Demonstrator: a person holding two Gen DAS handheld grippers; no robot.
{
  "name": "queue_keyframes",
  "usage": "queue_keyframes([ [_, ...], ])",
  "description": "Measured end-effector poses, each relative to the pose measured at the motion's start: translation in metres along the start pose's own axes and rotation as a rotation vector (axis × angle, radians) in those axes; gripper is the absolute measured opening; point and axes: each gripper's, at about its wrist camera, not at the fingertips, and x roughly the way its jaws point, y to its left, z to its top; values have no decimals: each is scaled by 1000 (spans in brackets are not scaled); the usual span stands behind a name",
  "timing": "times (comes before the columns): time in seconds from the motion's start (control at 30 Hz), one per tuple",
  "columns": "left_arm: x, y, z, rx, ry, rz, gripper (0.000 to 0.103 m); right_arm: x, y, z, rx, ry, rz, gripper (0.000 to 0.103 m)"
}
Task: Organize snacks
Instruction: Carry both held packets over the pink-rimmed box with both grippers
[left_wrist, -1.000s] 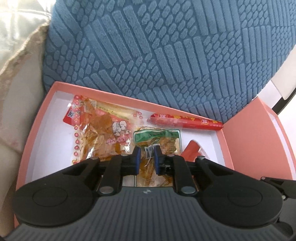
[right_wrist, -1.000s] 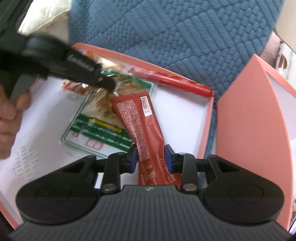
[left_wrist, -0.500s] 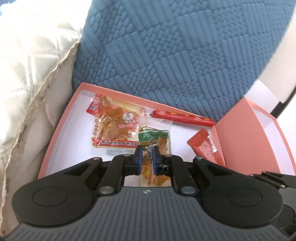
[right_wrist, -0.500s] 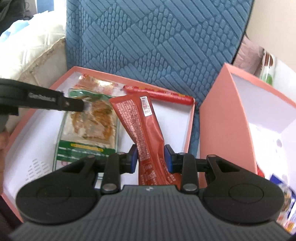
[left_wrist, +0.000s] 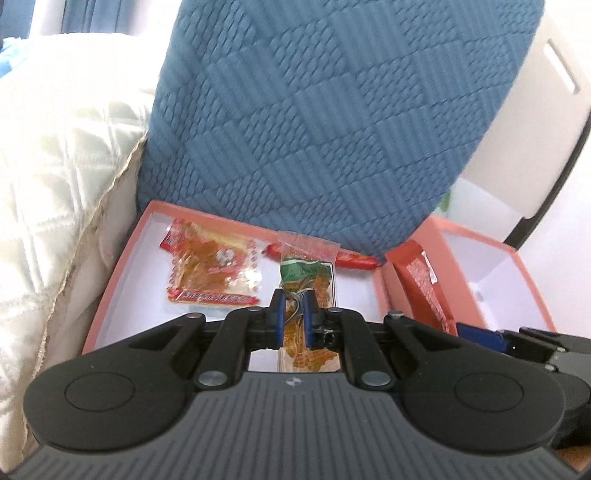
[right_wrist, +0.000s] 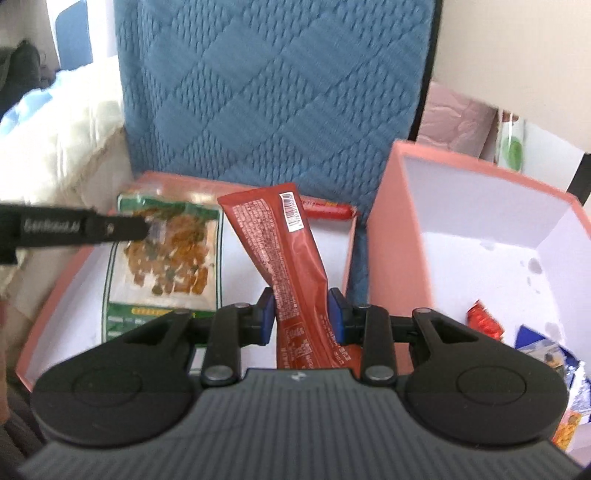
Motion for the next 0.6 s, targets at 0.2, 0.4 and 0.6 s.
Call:
queue_keyframes([
  [0.2,-29,-31,19,49,-45,-33,11,-36,-14,16,10,-59,-4,34],
  [0.4,-63,-63,42,71,-98,-74,12,-70,-33,30,37,-109,-16,34],
  [0.6,-89,-96,57,96,-137,-107,11,-106,-58,42,73,-165,-24,34],
])
